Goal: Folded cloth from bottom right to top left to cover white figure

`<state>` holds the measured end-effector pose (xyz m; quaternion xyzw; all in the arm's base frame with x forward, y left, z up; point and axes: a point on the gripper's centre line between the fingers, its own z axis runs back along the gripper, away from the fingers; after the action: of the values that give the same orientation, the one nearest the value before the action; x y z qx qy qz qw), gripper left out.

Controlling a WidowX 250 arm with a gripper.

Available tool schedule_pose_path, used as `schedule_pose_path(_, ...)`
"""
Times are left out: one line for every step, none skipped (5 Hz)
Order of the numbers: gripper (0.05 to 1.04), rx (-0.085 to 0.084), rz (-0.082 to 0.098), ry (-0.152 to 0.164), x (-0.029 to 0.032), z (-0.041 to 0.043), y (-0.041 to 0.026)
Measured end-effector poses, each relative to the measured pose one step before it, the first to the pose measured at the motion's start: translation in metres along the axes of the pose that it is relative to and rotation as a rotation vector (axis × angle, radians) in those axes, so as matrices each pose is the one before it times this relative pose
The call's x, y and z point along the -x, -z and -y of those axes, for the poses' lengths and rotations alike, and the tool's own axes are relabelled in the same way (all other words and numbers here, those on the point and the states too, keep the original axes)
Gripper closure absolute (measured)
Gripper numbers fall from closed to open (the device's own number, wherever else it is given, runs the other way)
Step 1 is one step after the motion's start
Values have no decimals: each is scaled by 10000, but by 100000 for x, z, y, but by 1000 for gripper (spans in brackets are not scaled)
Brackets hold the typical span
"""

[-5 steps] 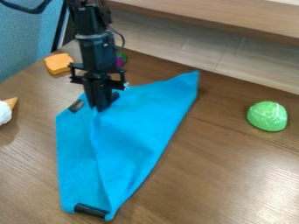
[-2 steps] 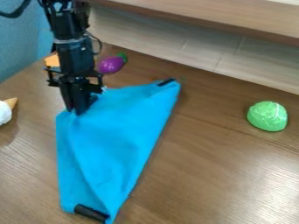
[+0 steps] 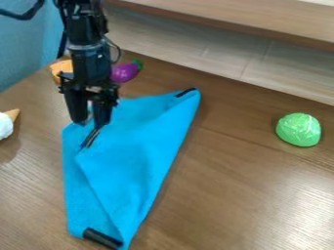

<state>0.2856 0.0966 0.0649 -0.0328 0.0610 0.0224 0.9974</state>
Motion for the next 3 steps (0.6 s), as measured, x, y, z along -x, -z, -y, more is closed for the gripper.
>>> schedule_pose_path(88,-140,30,338,-313,683,23)
schedule_pose_path(83,-25,161,324,-723,1179,-264)
schedule_pose_path(83,71,305,413,-1296,2048,-705)
